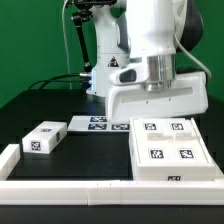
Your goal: Assemble cabinet
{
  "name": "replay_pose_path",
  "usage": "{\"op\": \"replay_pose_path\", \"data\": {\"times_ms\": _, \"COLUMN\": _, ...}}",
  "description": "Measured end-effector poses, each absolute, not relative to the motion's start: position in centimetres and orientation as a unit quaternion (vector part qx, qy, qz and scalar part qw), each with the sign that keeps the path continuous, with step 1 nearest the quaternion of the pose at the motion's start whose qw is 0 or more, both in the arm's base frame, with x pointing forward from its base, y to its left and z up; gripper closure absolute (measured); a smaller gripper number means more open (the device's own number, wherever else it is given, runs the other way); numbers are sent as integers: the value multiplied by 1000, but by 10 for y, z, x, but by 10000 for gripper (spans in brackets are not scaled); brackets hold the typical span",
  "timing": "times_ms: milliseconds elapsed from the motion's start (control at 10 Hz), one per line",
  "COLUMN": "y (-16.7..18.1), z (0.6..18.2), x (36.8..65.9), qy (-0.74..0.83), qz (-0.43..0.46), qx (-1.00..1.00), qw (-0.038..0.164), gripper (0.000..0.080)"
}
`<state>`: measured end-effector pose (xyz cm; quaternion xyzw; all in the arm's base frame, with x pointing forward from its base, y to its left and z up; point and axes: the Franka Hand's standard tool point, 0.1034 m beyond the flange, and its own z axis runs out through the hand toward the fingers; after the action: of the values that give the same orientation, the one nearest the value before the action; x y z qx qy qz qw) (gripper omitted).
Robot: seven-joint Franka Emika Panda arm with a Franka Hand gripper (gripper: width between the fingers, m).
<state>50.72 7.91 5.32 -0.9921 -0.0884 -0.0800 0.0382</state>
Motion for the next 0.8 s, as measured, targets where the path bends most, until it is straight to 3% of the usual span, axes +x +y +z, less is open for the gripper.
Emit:
{"op": "replay_pose_path", "data": {"times_ms": 500, "y": 83, "z": 109, "x": 527, "qy": -99, "qz": -81, "qx": -991, "qw": 31, "gripper": 793}}
{"op": "replay_pose_path", "data": {"times_ms": 800, "y": 85, "z": 112, "x": 530, "qy": -102, "qz": -77, "qx": -991, "qw": 31, "gripper": 793}}
